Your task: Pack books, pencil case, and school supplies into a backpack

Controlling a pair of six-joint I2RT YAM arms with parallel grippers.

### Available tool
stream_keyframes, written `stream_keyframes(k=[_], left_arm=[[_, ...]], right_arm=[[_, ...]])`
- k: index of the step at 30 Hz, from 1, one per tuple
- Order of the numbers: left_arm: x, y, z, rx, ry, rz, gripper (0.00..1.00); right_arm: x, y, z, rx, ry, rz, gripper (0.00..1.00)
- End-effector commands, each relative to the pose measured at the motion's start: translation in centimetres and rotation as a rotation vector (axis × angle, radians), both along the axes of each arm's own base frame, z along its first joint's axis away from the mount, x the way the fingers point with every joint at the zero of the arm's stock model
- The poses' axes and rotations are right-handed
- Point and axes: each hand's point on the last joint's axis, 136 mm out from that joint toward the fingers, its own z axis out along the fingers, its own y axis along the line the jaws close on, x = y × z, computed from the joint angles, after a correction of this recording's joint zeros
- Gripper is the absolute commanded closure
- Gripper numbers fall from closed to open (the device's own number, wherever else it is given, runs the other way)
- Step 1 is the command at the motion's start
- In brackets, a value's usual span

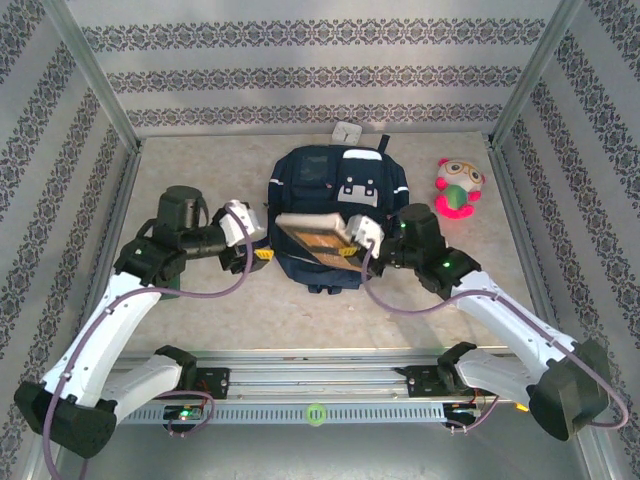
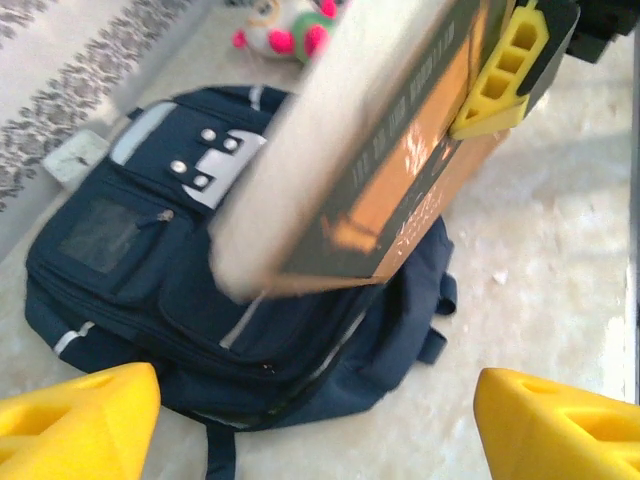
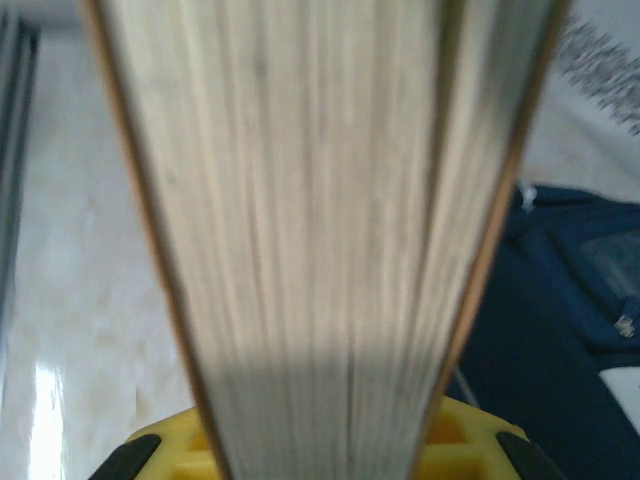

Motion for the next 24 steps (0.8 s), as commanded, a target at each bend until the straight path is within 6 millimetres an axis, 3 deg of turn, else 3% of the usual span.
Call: stream_keyframes(k=[1, 11, 16, 17, 19, 20, 24], left_arm=[[-1.5, -0.3, -2.4, 0.187, -0.011, -0.109, 0.16], [-0.9, -4.4, -3.9, 0.187, -0.014, -0.191, 0.15], [-1.1, -6.8, -4.3, 0.101, 0.018, -0.228, 0.45], [-1.2, -7.0, -4.2, 0.089, 0.019, -0.234, 0.58], [-1.1, -7.0, -3.8, 0.062, 0.009, -0.220, 0.95], [-1.0, -7.0, -3.5, 0.046, -0.001, -0.211, 1.00], [-1.5, -6.2, -0.9, -0.120, 0.023, -0.217, 1.00]], right_arm=[[-0.2, -0.3, -1.1, -0.201, -0.143, 0.089, 1.00], [-0.8, 3.2, -1.2, -0.199, -0.144, 0.198, 1.00], [-1.1, 4.1, -0.3, -0.144, -0.116, 0.215, 1.00], [-1.1, 4.1, 0.0, -0.132, -0.116, 0.215, 1.00], [-1.0, 3.7, 0.9, -0.087, -0.115, 0.200, 0.94], [-0.8, 3.3, 1.4, -0.052, -0.106, 0.179, 0.85], [0.6, 0.3, 3.4, 0.198, -0.041, 0.058, 0.52]])
